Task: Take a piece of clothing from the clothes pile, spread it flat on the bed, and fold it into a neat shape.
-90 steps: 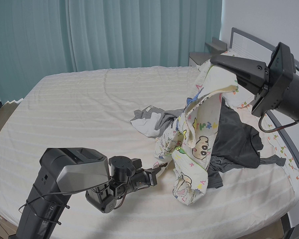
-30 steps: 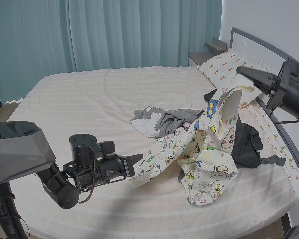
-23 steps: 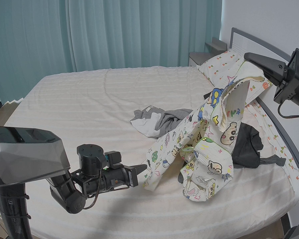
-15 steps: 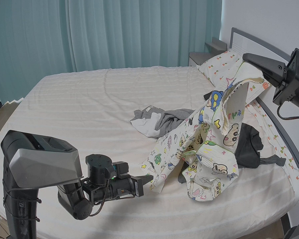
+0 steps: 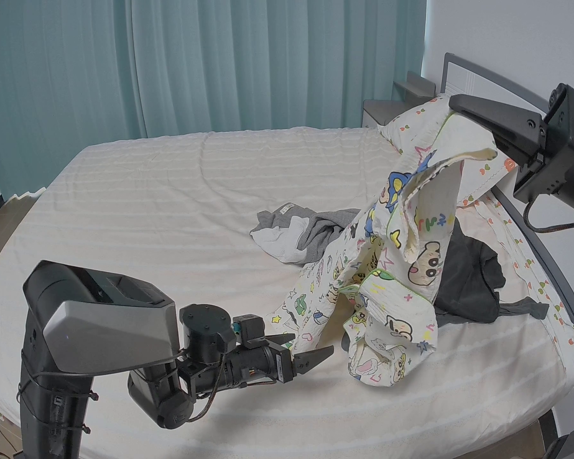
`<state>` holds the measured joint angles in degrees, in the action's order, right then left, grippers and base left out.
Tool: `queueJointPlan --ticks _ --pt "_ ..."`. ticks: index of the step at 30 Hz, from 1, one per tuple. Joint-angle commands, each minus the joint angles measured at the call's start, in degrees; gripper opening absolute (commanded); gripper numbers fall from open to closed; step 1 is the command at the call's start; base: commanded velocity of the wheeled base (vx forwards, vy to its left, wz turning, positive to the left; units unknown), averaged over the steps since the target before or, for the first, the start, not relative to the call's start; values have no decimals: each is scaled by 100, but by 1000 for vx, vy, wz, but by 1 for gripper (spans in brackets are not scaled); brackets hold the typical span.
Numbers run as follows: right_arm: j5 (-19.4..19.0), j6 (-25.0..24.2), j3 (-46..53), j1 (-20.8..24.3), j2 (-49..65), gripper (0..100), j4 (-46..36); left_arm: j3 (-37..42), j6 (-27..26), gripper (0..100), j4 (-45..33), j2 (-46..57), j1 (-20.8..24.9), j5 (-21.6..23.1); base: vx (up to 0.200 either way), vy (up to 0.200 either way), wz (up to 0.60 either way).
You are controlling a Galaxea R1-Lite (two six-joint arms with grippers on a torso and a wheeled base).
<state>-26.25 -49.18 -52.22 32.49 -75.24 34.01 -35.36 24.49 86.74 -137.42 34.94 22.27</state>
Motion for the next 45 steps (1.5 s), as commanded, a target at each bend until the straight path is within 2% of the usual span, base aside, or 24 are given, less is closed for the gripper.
queueJointPlan --ticks 1,2,13,17,22,23,27,30,36,39,42,44,45 --pt "5 -57 -42 135 -17 0 0 -296 -15 100 54 -338 4 -21 0 0 0" --pt "-3 -92 -51 214 -17 0 0 -550 -67 100 54 -513 -40 -100 0 0 0" --pt "-3 -101 -227 346 1 0 -9 -1403 -138 100 -236 -1058 -154 -408 0 0 0" --pt "5 -110 -156 346 9 0 0 -1939 -129 100 -632 -1208 -92 -434 0 0 0" --pt "5 -118 -148 320 36 0 0 -2194 -129 100 -772 -1384 57 -566 0 0 0" --pt "5 -118 -139 311 27 0 0 -2194 -129 0 -781 -1384 66 -584 0 0 0" --pt "5 -118 -130 179 -8 0 0 -2106 -102 0 -763 -1384 39 -628 0 0 0" --pt "5 -118 -69 100 1 0 9 -2080 -94 0 -755 -1366 22 -821 0 0 0" --pt "-3 -118 90 -217 9 0 9 -1377 -67 0 -720 -953 -101 -988 0 0 0" --pt "-12 -118 186 -524 -17 0 9 -884 -23 0 -640 -399 -286 -1120 0 0 0" --pt "-21 -118 204 -665 -17 0 18 -717 73 0 -509 -109 -382 -1348 0 0 0" --pt "-12 -110 301 -814 -26 0 27 -559 196 0 -192 313 -585 -1823 0 0 0" --pt "-12 -110 301 -814 -26 0 27 -559 196 0 -192 313 -585 -1823 0 0 0"
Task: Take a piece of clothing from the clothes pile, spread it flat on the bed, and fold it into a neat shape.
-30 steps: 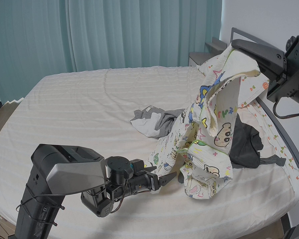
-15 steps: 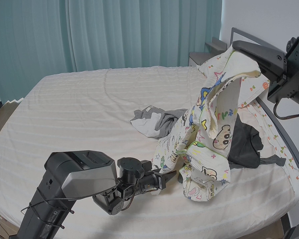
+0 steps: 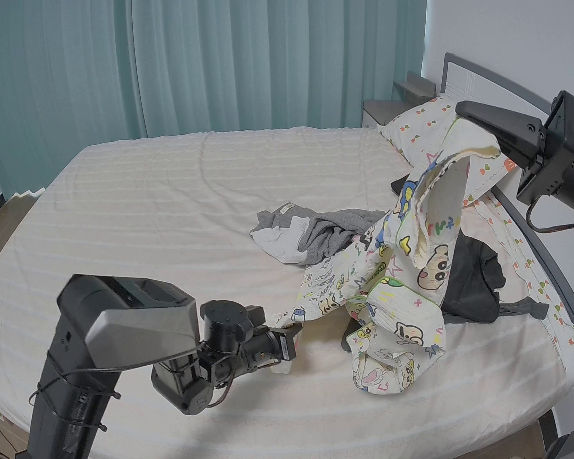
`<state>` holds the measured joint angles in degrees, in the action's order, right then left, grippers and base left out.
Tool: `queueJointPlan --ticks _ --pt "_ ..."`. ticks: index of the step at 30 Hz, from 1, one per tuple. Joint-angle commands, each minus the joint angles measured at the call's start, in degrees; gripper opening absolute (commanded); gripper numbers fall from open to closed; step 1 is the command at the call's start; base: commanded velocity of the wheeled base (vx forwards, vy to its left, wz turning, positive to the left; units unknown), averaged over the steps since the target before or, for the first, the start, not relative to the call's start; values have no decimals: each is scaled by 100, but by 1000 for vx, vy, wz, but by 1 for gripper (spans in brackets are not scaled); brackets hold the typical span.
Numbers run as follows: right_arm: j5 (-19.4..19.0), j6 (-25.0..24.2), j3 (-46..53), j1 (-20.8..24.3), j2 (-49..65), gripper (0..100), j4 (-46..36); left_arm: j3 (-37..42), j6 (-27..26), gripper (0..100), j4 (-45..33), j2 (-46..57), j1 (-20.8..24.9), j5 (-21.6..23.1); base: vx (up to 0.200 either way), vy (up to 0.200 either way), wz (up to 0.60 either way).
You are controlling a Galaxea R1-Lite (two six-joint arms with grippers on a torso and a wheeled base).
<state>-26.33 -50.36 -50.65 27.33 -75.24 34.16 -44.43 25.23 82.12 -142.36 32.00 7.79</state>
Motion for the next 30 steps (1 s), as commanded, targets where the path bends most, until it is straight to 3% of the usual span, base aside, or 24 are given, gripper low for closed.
queueJointPlan --ticks 1,8,16,24,26,30 --pt "-4 9 161 -378 -26 0 21 357 122 0 384 1026 -405 -630 0 0 0" --pt "5 53 73 -835 -298 0 56 427 96 0 375 2380 -783 -1552 0 0 0" --pt "32 114 -384 -896 -667 0 161 497 -361 0 331 3461 -915 -2036 0 0 0" --pt "-4 114 -613 -852 -852 0 161 717 -546 0 112 3724 -853 -2071 0 0 0" --pt "14 114 -428 -791 -870 0 161 1218 -493 0 85 3540 -827 -1930 0 0 0" --pt "5 114 -305 -756 -738 0 153 1376 -317 0 85 3118 -625 -1500 0 0 0"
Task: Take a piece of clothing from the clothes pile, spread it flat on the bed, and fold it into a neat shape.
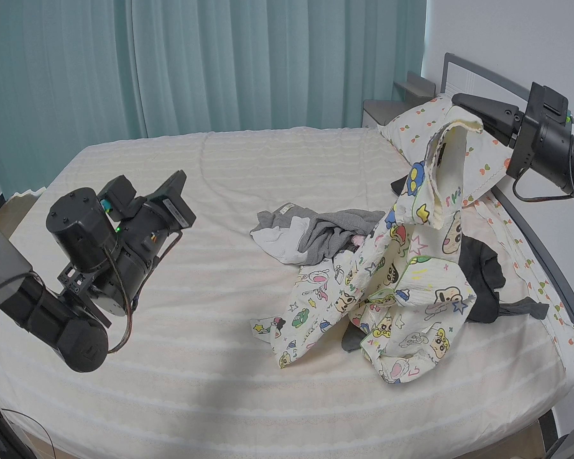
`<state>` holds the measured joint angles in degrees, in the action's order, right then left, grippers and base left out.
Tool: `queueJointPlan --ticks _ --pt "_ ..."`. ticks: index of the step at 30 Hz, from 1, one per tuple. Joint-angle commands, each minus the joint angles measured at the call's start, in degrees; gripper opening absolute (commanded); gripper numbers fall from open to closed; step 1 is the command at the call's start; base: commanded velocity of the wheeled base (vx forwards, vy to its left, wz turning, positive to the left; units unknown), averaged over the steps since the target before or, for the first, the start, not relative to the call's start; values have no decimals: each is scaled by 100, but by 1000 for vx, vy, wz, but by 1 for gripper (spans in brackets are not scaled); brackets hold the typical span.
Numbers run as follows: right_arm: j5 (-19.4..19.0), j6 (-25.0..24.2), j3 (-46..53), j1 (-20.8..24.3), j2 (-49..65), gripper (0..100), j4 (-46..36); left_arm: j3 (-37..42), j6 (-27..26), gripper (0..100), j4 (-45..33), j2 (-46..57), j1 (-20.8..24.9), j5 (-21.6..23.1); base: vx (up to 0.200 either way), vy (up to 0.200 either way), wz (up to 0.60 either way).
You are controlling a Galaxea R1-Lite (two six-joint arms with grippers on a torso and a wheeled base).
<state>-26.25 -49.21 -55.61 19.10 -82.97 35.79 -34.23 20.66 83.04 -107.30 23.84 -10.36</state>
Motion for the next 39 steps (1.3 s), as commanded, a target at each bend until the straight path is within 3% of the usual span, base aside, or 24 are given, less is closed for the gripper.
queueJointPlan --ticks 1,10,22,23,27,33,39 --pt "-12 -1 182 138 141 0 -20 400 228 0 -7 -537 331 491 0 0 0" --pt "-30 -1 7 893 712 0 -187 778 439 0 1 -1522 1008 1564 0 0 0" --pt "-30 -18 -310 1210 817 0 -617 470 421 0 28 -2313 1184 2065 0 0 0" --pt "-30 -18 -301 1236 817 0 -617 426 421 100 28 -2348 1184 2065 0 0 0" --pt "-30 -18 -275 1245 817 0 -617 303 421 100 28 -2453 1193 2091 0 0 0" --pt "-47 -36 -266 1412 817 0 -679 118 447 100 -7 -2568 1201 2812 0 0 0" --pt "-56 -53 -345 1570 809 0 -740 -189 439 100 -7 -2937 1201 2961 0 0 0"
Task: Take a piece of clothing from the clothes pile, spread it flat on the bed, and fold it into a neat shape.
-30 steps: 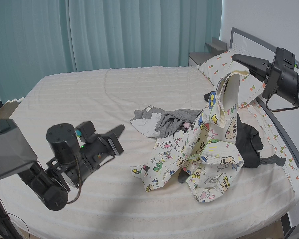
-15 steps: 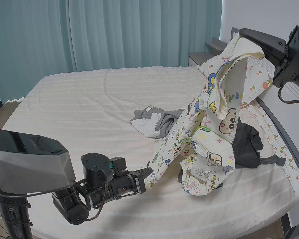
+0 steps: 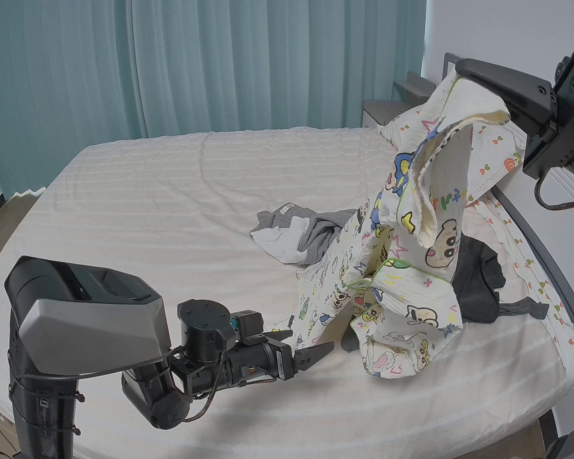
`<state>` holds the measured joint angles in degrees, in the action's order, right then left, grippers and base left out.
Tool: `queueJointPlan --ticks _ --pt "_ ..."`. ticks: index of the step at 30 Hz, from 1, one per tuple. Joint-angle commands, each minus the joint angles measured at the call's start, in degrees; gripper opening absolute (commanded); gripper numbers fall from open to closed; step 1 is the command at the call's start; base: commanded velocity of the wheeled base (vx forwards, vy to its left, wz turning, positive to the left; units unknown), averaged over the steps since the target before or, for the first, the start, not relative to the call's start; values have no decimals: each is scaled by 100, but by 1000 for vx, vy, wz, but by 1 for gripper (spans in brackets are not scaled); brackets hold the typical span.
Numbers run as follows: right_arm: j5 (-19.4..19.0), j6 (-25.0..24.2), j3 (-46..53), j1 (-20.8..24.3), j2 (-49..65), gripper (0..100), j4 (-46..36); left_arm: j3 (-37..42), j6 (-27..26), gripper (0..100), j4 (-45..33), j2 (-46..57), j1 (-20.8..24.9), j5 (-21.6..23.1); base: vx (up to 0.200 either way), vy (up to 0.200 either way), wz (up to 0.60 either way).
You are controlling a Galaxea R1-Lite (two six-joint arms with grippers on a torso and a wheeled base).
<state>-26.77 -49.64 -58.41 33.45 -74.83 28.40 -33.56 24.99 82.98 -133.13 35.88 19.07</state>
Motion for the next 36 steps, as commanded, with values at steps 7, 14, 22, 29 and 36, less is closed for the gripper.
queueJointPlan --ticks 7,14,22,29,36 --pt "5 -37 -92 302 -50 0 -2 -1074 -3 100 -212 -1013 -54 -43 0 0 0" --pt "-4 -63 -154 311 -85 0 -2 -1979 -47 100 -353 -1558 -81 -430 0 0 0" --pt "5 -72 -145 302 -50 0 -2 -2269 -231 100 -748 -1707 -54 -597 0 0 0" --pt "14 -72 -101 267 -32 0 -2 -2427 -223 0 -1056 -1760 -63 -615 0 0 0" --pt "14 -72 -39 -32 -14 0 -2 -2295 -188 0 -1012 -1654 -107 -940 0 0 0"
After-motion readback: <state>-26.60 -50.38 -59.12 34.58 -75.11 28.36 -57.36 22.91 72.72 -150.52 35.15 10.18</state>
